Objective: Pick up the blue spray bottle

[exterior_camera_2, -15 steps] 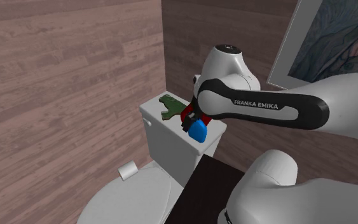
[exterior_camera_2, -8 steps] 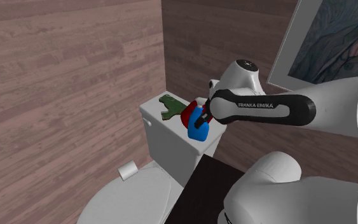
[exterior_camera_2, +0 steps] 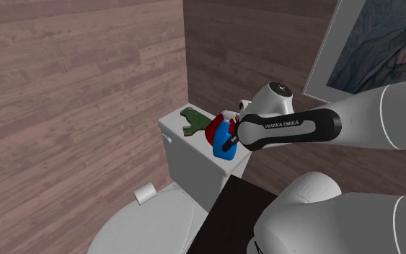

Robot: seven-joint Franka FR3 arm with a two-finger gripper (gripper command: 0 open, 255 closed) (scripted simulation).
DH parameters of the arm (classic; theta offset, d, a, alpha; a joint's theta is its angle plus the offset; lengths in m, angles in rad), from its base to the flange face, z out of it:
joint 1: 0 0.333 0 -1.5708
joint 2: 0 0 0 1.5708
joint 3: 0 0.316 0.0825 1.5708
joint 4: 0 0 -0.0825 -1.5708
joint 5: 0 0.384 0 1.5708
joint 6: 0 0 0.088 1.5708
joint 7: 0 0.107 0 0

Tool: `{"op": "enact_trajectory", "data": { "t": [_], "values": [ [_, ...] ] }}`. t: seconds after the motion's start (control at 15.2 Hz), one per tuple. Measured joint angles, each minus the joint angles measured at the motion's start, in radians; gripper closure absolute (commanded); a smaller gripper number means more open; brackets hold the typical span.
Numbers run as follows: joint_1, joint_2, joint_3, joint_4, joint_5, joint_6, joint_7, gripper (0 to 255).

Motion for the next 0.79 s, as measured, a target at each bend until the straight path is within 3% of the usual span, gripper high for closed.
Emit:
{"op": "enact_trajectory", "data": {
  "t": [0.07, 0.13, 0.79],
  "values": [
    [0.004, 0.012, -0.007, -0.001, 0.0, 0.013, -0.004, 0],
    [0.007, 0.019, -0.011, -0.001, 0.0, 0.022, -0.006, 255],
    [0.009, 0.025, -0.013, -0.003, 0.001, 0.03, -0.007, 255]
  ]
}}
